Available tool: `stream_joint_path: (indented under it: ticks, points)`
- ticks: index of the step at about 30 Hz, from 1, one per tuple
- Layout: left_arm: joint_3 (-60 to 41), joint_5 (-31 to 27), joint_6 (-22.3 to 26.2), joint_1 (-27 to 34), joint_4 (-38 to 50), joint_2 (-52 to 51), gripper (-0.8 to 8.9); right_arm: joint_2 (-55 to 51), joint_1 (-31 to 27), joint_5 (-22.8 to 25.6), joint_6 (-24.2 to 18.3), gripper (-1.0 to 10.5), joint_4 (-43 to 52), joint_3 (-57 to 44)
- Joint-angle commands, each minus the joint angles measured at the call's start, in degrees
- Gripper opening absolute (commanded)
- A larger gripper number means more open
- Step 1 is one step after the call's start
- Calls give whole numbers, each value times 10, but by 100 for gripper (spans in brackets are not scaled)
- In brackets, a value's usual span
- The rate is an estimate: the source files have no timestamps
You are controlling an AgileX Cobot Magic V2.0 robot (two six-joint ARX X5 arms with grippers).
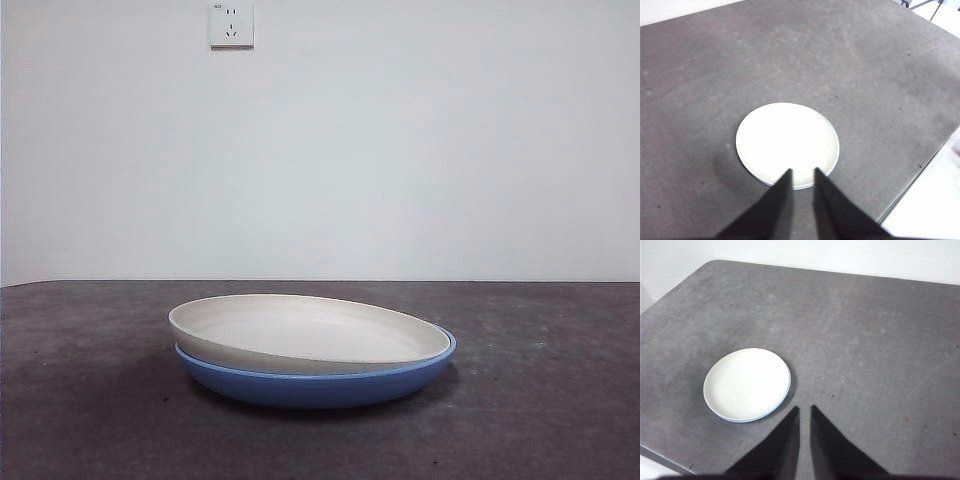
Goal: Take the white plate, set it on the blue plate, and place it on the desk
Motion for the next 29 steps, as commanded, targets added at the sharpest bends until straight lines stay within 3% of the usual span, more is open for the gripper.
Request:
stream_joint_path:
  ticks: [1,13,17,20,26,29]
  points:
    - [5,-2,-4,-5,3,1,20,3,1,1,-3,14,-16,9]
    - [4,-3,-4,-4,3,1,20,3,1,0,-3,14,-15,9]
    - [-19,5,-4,34,22,-7,20,3,1,0,-3,14,-15,9]
    - [-92,37,-2,94,96,-28,20,3,1,0,-3,14,-15,9]
    - [-315,25,44,220,343,-125,20,3,1,-1,-3,14,-16,9]
    - [-413,16,46,270,421,-185,20,3,1,0,-3,14,-15,9]
